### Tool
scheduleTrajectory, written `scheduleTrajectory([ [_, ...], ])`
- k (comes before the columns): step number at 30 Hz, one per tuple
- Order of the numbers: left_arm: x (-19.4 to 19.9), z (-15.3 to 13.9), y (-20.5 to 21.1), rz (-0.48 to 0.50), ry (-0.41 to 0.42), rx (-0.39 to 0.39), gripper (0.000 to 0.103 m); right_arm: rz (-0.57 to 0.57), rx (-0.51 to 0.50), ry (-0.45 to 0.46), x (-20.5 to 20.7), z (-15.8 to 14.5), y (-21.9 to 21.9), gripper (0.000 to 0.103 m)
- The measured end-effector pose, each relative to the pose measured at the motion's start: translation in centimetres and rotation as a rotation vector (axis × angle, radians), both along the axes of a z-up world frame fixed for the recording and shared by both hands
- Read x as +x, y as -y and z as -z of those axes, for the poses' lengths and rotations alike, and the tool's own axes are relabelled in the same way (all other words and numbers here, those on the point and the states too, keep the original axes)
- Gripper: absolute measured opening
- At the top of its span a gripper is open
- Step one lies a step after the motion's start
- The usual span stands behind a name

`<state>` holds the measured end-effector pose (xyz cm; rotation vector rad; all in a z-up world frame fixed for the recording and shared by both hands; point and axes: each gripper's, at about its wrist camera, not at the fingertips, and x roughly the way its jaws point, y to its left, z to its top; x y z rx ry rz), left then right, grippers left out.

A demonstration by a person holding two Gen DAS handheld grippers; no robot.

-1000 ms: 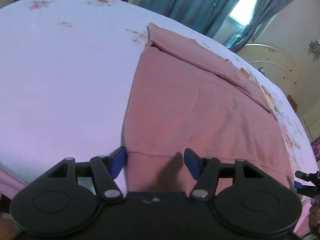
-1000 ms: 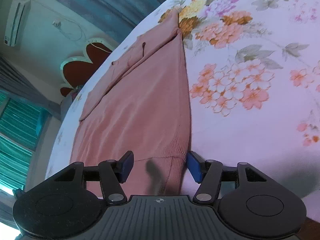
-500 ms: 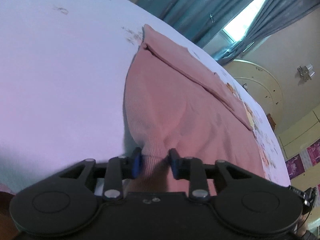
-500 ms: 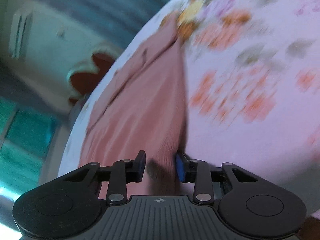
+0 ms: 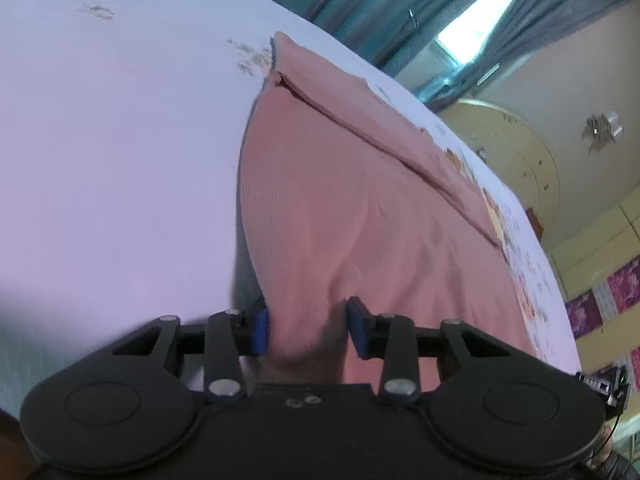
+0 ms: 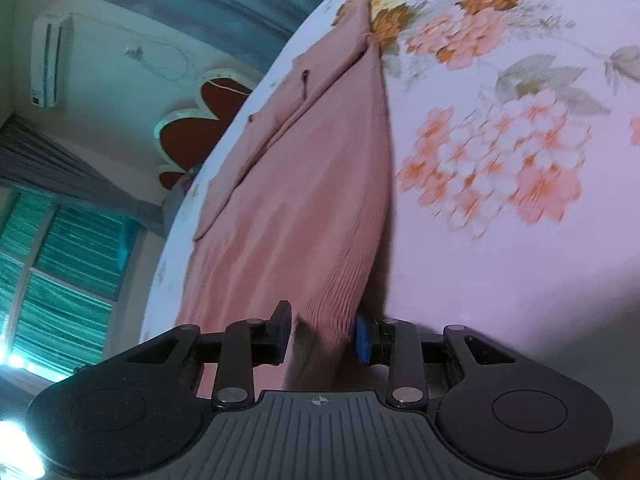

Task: Fold small clothes
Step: 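Grasp the hem of the pink sweatshirt with both tools, then lift the hem and fold it toward the collar with both tools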

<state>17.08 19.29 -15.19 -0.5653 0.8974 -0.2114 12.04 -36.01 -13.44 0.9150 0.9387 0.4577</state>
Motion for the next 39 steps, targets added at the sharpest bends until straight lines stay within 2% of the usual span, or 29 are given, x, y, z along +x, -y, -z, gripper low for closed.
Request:
scheduleTrajectory([
  [1, 0.0, -0.2, 0.2, 0.014, 0.005, 0.009, 0.01, -0.001, -0.011, 0.01, -0.1, -0.3, -0.3, 0.009],
  [2, -0.3, -0.6, 0.0, 0.004, 0.034, -0.013, 0.01, -0.005, -0.015, 0.026, -0.1, -0.6, -0.5, 0.007],
  [3, -0.7, -1.3, -0.4, -0.018, 0.095, -0.059, 0.01, 0.008, -0.011, 0.039, -0.1, -1.0, -0.4, 0.007],
  [5, -1.2, -1.9, -1.0, -0.061, 0.145, -0.085, 0.01, 0.048, 0.002, 0.08, -0.5, -2.2, 0.4, 0.007],
  [7, -0.8, -0.8, -0.8, -0.078, 0.099, -0.061, 0.01, 0.056, -0.011, 0.099, -0.6, -2.5, 0.9, 0.007],
  [9, -0.1, 1.0, -0.2, -0.081, 0.012, -0.026, 0.01, 0.041, -0.053, 0.055, -0.2, -1.3, 0.7, 0.007],
  [10, -0.2, 1.3, -0.2, -0.098, 0.018, -0.04, 0.01, 0.036, -0.065, 0.027, 0.1, -0.5, 0.6, 0.007],
  [13, -1.0, 0.3, -0.7, -0.148, 0.082, -0.11, 0.01, 0.05, -0.051, 0.059, -0.1, -1.1, 0.9, 0.007],
  [17, -0.1, -2.6, -1.1, -0.171, 0.177, -0.162, 0.01, 0.059, -0.063, 0.173, 1.1, -4.9, 1.3, 0.007],
  [22, 4.6, -7.4, -1.0, -0.172, 0.288, -0.221, 0.01, 0.086, -0.097, 0.307, 6.1, -10.2, 0.9, 0.007],
  [26, 10.9, -10.4, -0.9, -0.174, 0.358, -0.277, 0.01, 0.123, -0.12, 0.354, 12.0, -13.7, 0.6, 0.007],
  [28, 14.4, -11.4, -0.6, -0.169, 0.376, -0.267, 0.01, 0.149, -0.119, 0.365, 15.1, -15.0, 0.7, 0.007],
  [30, 17.8, -11.5, -0.5, -0.161, 0.352, -0.247, 0.01, 0.166, -0.128, 0.349, 18.7, -16.0, 0.8, 0.007],
  [33, 23.4, -9.6, -0.5, -0.154, 0.27, -0.223, 0.01, 0.192, -0.122, 0.283, 24.7, -15.2, 0.8, 0.007],
  [36, 28.3, -5.5, -0.8, -0.16, 0.146, -0.216, 0.01, 0.2, -0.136, 0.181, 30.3, -11.7, 0.6, 0.007],
  [39, 31.5, -2.0, -0.9, -0.16, 0.072, -0.216, 0.01, 0.194, -0.156, 0.066, 34.7, -6.8, 0.2, 0.007],
])
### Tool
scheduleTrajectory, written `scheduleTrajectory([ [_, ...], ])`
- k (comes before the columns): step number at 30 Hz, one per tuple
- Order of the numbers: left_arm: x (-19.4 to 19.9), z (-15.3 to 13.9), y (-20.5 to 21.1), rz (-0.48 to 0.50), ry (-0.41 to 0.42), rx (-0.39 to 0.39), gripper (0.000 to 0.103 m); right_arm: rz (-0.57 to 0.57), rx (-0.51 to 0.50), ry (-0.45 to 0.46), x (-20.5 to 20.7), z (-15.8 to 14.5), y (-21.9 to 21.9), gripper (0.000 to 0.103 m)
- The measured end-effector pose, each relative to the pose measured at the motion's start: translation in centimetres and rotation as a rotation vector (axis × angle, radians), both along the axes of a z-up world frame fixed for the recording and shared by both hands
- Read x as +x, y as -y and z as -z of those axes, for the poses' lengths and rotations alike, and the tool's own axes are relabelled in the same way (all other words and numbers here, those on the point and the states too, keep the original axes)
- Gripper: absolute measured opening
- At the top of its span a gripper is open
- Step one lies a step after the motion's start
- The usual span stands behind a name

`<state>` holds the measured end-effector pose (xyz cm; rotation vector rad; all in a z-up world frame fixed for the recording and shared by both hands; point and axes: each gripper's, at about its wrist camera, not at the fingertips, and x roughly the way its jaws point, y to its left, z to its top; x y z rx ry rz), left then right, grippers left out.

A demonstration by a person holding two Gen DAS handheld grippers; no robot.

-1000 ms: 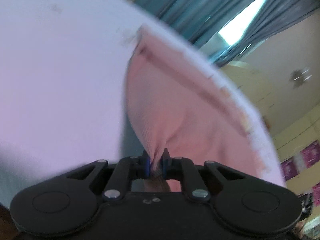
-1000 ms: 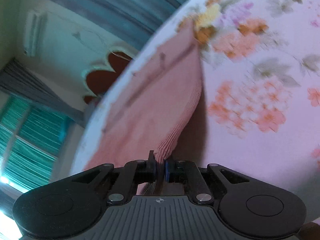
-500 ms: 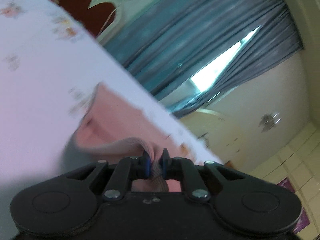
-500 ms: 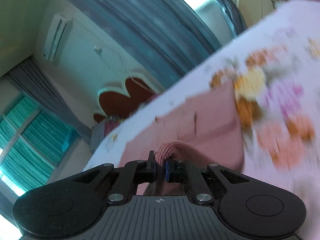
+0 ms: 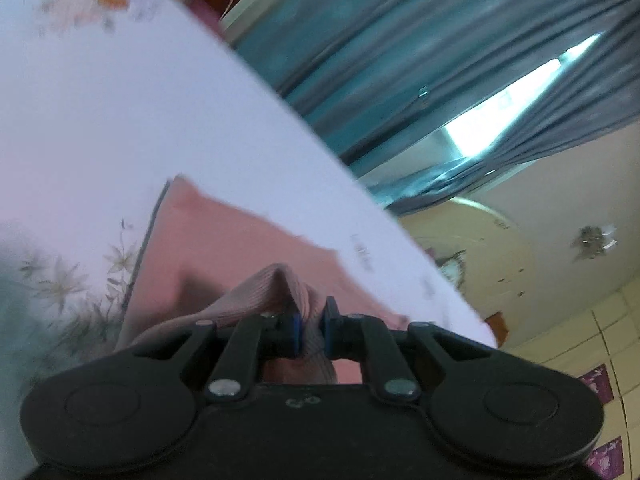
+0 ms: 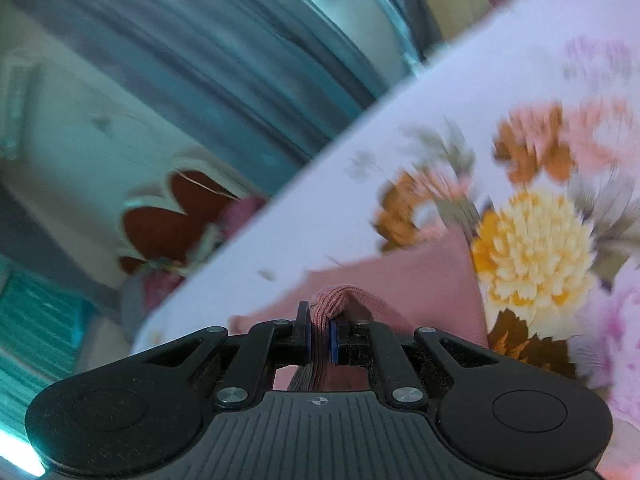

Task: Fold small clothes
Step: 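Lift the hem and fold it toward the collar with both tools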

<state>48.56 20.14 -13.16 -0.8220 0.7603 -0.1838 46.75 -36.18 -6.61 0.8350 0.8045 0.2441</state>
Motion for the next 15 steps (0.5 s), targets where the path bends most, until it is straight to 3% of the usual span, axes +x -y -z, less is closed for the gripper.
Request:
scheduleTrajectory([
  [4, 2.9, 2.0, -0.2, 0.027, 0.004, -0.038, 0.013, 0.015, 0.031, -0.062, 2.7, 4.3, 0.2, 0.008],
  [6, 3.7, 2.4, -0.2, 0.037, 0.034, -0.07, 0.03, 0.028, 0.037, -0.04, 3.8, 5.1, 0.4, 0.008],
  [7, 4.2, 2.7, -0.3, 0.037, 0.043, -0.091, 0.036, 0.025, 0.038, -0.031, 4.3, 5.2, 0.5, 0.036],
  [8, 4.5, 3.0, -0.4, 0.037, 0.052, -0.108, 0.051, 0.028, 0.027, -0.037, 4.9, 5.3, 0.5, 0.05],
  [9, 5.2, 2.9, -0.4, 0.033, 0.059, -0.11, 0.064, 0.043, 0.003, -0.023, 5.2, 5.1, 0.4, 0.078],
  [12, 5.5, 2.2, -0.8, 0.005, 0.109, -0.085, 0.078, 0.058, -0.041, 0.042, 5.4, 4.3, 0.3, 0.079],
  [14, 6.1, 1.7, -0.7, 0.03, 0.101, -0.014, 0.076, 0.055, -0.069, 0.049, 5.4, 4.2, 0.5, 0.078],
  [15, 6.3, 1.4, -0.4, 0.063, 0.094, 0.057, 0.073, 0.045, -0.101, 0.054, 5.4, 4.2, 0.4, 0.078],
])
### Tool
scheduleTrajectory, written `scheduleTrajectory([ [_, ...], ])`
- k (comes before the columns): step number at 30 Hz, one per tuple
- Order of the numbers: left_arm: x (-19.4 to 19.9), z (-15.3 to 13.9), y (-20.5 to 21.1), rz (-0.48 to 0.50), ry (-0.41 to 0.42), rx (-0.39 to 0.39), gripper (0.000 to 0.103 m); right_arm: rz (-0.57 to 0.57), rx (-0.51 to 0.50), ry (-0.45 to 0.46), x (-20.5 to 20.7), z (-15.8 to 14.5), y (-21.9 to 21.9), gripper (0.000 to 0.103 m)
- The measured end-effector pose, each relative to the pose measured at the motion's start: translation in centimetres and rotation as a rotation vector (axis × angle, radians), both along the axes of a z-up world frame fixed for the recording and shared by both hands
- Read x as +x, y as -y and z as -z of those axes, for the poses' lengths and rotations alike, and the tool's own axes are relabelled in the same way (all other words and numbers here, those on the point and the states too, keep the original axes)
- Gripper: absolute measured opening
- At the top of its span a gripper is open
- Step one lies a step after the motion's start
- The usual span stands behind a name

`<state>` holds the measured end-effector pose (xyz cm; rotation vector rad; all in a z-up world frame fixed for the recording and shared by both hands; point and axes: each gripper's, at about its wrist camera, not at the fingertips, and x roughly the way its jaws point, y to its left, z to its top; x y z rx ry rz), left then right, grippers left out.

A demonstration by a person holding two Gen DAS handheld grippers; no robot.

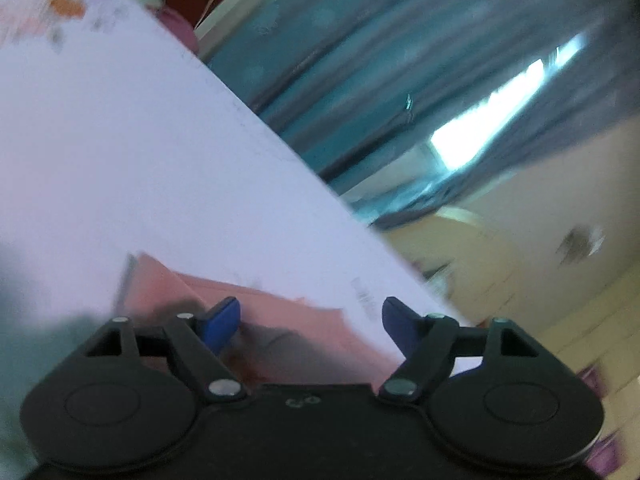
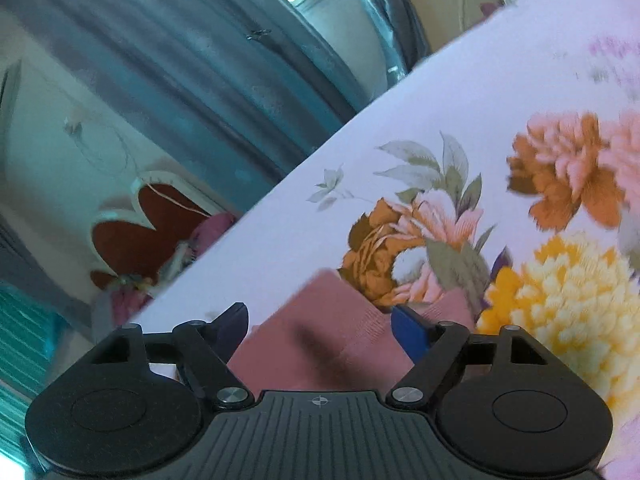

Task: Fold small clothes
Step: 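Lift the hem and fold it toward the collar with both tools, then open both tools and release the folded hem onto the shirt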

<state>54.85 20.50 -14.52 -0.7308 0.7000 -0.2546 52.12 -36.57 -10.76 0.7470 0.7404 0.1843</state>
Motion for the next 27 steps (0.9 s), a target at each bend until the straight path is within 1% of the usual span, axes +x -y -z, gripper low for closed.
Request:
scheduleTrajectory([
  [2, 0.2, -0.5, 0.7, 0.058, -0.016, 0.113, 0.068, -0.04, -0.073, 0.003, 0.0, -0.2, -0.7, 0.07],
  [3, 0.5, -0.5, 1.2, 0.09, -0.03, 0.177, 0.065, -0.062, -0.109, -0.001, 0.1, -0.2, -1.1, 0.063],
  [4, 0.6, -0.5, 1.8, 0.124, -0.044, 0.249, 0.063, -0.087, -0.148, -0.007, 0.2, -0.1, -1.7, 0.06],
  [5, 0.9, -0.4, 2.6, 0.163, -0.058, 0.315, 0.061, -0.11, -0.198, -0.017, 0.4, 0.1, -2.3, 0.059],
  [6, 1.3, -0.2, 3.2, 0.195, -0.079, 0.368, 0.058, -0.128, -0.245, -0.025, 0.6, 0.2, -2.9, 0.058],
  [7, 1.5, 0.0, 4.0, 0.217, -0.091, 0.425, 0.056, -0.144, -0.287, -0.026, 0.9, 0.4, -3.6, 0.058],
  [8, 1.5, 0.1, 4.6, 0.228, -0.087, 0.47, 0.055, -0.16, -0.326, -0.033, 1.1, 0.7, -4.3, 0.058],
  [9, 1.8, 0.2, 5.0, 0.231, -0.08, 0.501, 0.05, -0.176, -0.367, -0.046, 1.4, 1.0, -4.9, 0.057],
  [10, 1.9, 0.2, 5.4, 0.223, -0.08, 0.528, 0.043, -0.192, -0.414, -0.057, 1.6, 1.3, -5.5, 0.049],
  [11, 2.2, 0.1, 5.5, 0.214, -0.08, 0.536, 0.021, -0.206, -0.471, -0.068, 1.7, 1.5, -6.2, 0.042],
  [12, 2.0, -0.1, 5.3, 0.21, -0.072, 0.518, 0.004, -0.21, -0.527, -0.076, 1.7, 1.7, -6.7, 0.025],
  [13, 1.7, -0.3, 5.0, 0.186, -0.049, 0.483, 0.004, -0.21, -0.572, -0.076, 1.7, 1.8, -7.0, 0.011],
  [14, 1.3, -0.5, 4.6, 0.15, -0.023, 0.464, 0.004, -0.2, -0.597, -0.073, 1.5, 1.8, -7.0, 0.005],
  [15, 1.0, -0.6, 4.3, 0.132, -0.009, 0.45, 0.004, -0.181, -0.59, -0.071, 1.4, 1.7, -6.5, 0.003],
  [16, 0.6, -0.5, 4.2, 0.114, -0.009, 0.465, 0.004, -0.153, -0.564, -0.065, 1.1, 1.6, -5.8, 0.0],
  [17, 0.5, -0.1, 4.3, 0.116, -0.021, 0.483, 0.004, -0.132, -0.567, -0.069, 1.0, 1.7, -5.4, 0.0],
  [18, 0.6, 0.5, 4.3, 0.123, -0.042, 0.488, 0.004, -0.122, -0.595, -0.09, 1.0, 2.0, -5.2, 0.0],
  [19, 0.4, 0.7, 4.1, 0.115, -0.042, 0.475, 0.005, -0.131, -0.611, -0.111, 1.2, 2.4, -5.2, 0.0],
  [20, 0.2, 0.7, 3.8, 0.106, -0.043, 0.46, 0.008, -0.133, -0.602, -0.107, 1.1, 2.7, -5.2, 0.0],
  [22, -0.3, 0.3, 3.1, 0.077, -0.047, 0.468, 0.025, -0.105, -0.6, -0.093, 0.8, 2.0, -5.1, 0.0],
  [23, -0.6, 0.0, 3.1, 0.045, -0.044, 0.484, 0.037, -0.08, -0.611, -0.064, 0.2, 1.4, -5.3, 0.0],
  [24, -1.3, -0.9, 3.6, 0.018, -0.026, 0.524, 0.045, -0.058, -0.619, -0.045, -0.3, 0.7, -5.5, 0.005],
  [25, -1.9, -1.8, 4.4, 0.015, 0.017, 0.549, 0.049, -0.056, -0.608, -0.029, -0.8, 0.1, -5.8, 0.025],
  [26, -2.4, -2.6, 5.3, 0.038, 0.061, 0.55, 0.058, -0.075, -0.58, -0.003, -1.3, -0.5, -6.6, 0.045],
  [27, -2.5, -3.3, 7.1, 0.086, 0.097, 0.553, 0.067, -0.105, -0.574, 0.022, -1.5, -0.9, -7.8, 0.082],
])
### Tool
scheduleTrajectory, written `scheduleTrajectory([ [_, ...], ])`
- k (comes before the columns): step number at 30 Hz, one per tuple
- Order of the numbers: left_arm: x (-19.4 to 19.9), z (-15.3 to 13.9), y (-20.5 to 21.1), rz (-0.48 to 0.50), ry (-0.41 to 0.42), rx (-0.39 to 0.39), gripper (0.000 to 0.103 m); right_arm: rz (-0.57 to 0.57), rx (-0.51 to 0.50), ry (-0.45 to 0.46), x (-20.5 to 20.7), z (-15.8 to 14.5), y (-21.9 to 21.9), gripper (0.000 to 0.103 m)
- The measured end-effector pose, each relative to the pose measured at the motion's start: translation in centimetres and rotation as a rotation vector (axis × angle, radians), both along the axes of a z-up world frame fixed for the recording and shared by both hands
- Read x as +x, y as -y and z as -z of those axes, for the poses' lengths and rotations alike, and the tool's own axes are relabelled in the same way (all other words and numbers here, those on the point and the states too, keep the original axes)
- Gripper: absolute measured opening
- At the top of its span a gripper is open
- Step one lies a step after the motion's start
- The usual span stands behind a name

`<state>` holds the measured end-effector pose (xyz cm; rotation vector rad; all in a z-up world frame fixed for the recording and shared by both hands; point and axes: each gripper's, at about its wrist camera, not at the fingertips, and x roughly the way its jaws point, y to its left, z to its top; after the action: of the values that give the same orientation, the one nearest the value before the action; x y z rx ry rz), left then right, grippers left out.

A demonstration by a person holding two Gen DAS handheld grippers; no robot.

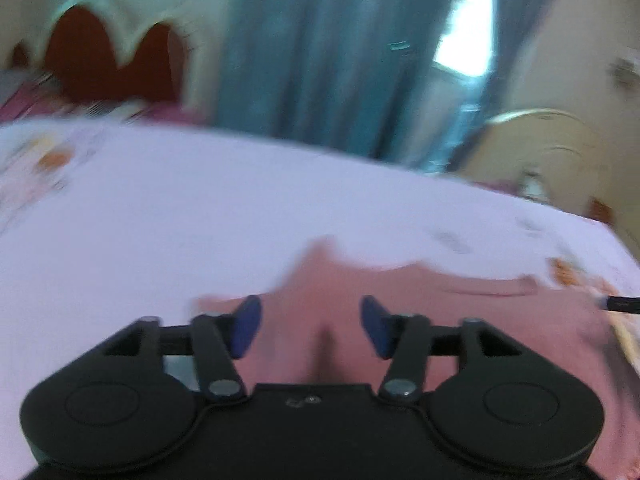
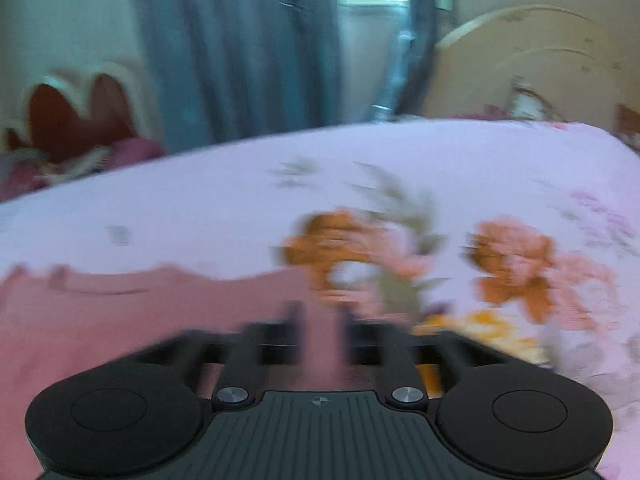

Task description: Fold small clothes

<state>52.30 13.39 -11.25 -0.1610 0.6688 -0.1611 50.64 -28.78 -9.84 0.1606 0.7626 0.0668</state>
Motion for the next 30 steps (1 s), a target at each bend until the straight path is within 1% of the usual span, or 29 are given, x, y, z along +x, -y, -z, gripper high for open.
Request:
scheduleTrajectory([
  [2, 0.1, -0.6, 3.2, 0.057, 0.021, 0.046, 0.072, -0.112, -0.017, 0.054, -0.7, -0.6, -3.5, 0.082],
  [3, 0.1, -0.6, 4.4, 0.079, 0.019, 0.061, 0.072, -0.153, -0.028, 0.065, -0.9, -0.8, -5.2, 0.079],
  [4, 0.2, -0.3, 5.4, 0.103, 0.004, 0.059, 0.071, -0.185, -0.029, 0.055, -1.0, -0.7, -6.5, 0.071],
  [5, 0.4, 0.1, 6.4, 0.126, -0.017, 0.056, 0.068, -0.205, -0.017, 0.038, -0.8, -0.5, -7.5, 0.068],
  [6, 0.0, 0.5, 7.1, 0.146, -0.024, 0.061, 0.068, -0.228, 0.0, 0.023, -0.7, -0.3, -8.4, 0.064],
  [7, -0.1, 0.9, 7.9, 0.17, -0.027, 0.075, 0.068, -0.25, -0.003, 0.009, -0.6, 0.1, -9.4, 0.057],
  [8, -0.1, 1.4, 8.6, 0.188, -0.039, 0.097, 0.069, -0.27, -0.021, -0.009, -0.6, 0.5, -10.3, 0.054],
  [9, -0.2, 2.2, 9.0, 0.194, -0.072, 0.119, 0.069, -0.295, -0.039, -0.03, -0.5, 1.0, -11.2, 0.053],
  [10, -0.2, 2.9, 8.9, 0.188, -0.1, 0.119, 0.069, -0.321, -0.047, -0.046, -0.5, 1.4, -11.7, 0.053],
  [11, -0.6, 3.3, 8.2, 0.17, -0.103, 0.102, 0.07, -0.332, -0.06, -0.057, -0.6, 1.9, -12.0, 0.053],
  [12, -0.9, 3.5, 7.2, 0.156, -0.097, 0.088, 0.071, -0.325, -0.073, -0.053, -0.8, 2.0, -11.7, 0.053],
  [13, -1.5, 3.5, 5.9, 0.137, -0.09, 0.088, 0.071, -0.29, -0.079, -0.056, -0.9, 2.0, -10.8, 0.053],
  [14, -2.0, 3.5, 4.8, 0.109, -0.091, 0.111, 0.072, -0.234, -0.078, -0.056, -1.0, 2.1, -9.6, 0.056],
  [15, -2.5, 3.9, 3.4, 0.088, -0.091, 0.129, 0.071, -0.191, -0.052, -0.059, -1.2, 2.3, -7.6, 0.063],
  [16, -3.2, 4.0, 2.1, 0.087, -0.084, 0.11, 0.069, -0.143, -0.057, -0.083, -1.4, 2.6, -5.9, 0.072],
  [17, -3.6, 3.9, 1.4, 0.088, -0.083, 0.105, 0.064, -0.128, -0.035, -0.088, -1.7, 2.8, -4.3, 0.072],
  [18, -4.0, 3.4, 1.4, 0.094, -0.073, 0.126, 0.065, -0.109, -0.04, -0.104, -2.0, 2.7, -3.4, 0.072],
  [19, -4.3, 3.1, 1.6, 0.09, -0.063, 0.156, 0.067, -0.114, -0.037, -0.105, -2.5, 2.4, -2.8, 0.072],
  [20, -4.9, 2.7, 1.8, 0.075, -0.053, 0.19, 0.072, -0.123, -0.035, -0.089, -3.0, 2.0, -2.5, 0.072],
  [21, -5.6, 2.3, 1.7, 0.074, -0.04, 0.2, 0.072, -0.133, -0.049, -0.072, -3.7, 1.5, -2.4, 0.072],
  [23, -7.1, 1.8, 1.1, 0.066, -0.028, 0.191, 0.072, -0.125, -0.083, -0.043, -5.5, 0.8, -1.8, 0.072],
  [25, -8.4, 1.6, 0.3, 0.045, -0.028, 0.176, 0.071, -0.078, -0.029, -0.046, -6.9, 0.6, 0.2, 0.072],
  [27, -8.8, 2.2, -0.5, 0.035, -0.059, 0.142, 0.067, -0.038, 0.017, -0.06, -8.8, 0.8, 2.1, 0.072],
  [28, -9.0, 2.5, -1.0, 0.037, -0.08, 0.131, 0.062, -0.035, 0.028, -0.072, -9.5, 1.0, 2.7, 0.071],
  [29, -9.1, 2.9, -1.1, 0.036, -0.098, 0.127, 0.051, -0.04, 0.039, -0.083, -10.4, 0.9, 2.9, 0.071],
  [30, -9.3, 3.0, -1.4, 0.028, -0.105, 0.124, 0.049, -0.051, 0.047, -0.095, -11.1, 0.9, 3.0, 0.062],
])
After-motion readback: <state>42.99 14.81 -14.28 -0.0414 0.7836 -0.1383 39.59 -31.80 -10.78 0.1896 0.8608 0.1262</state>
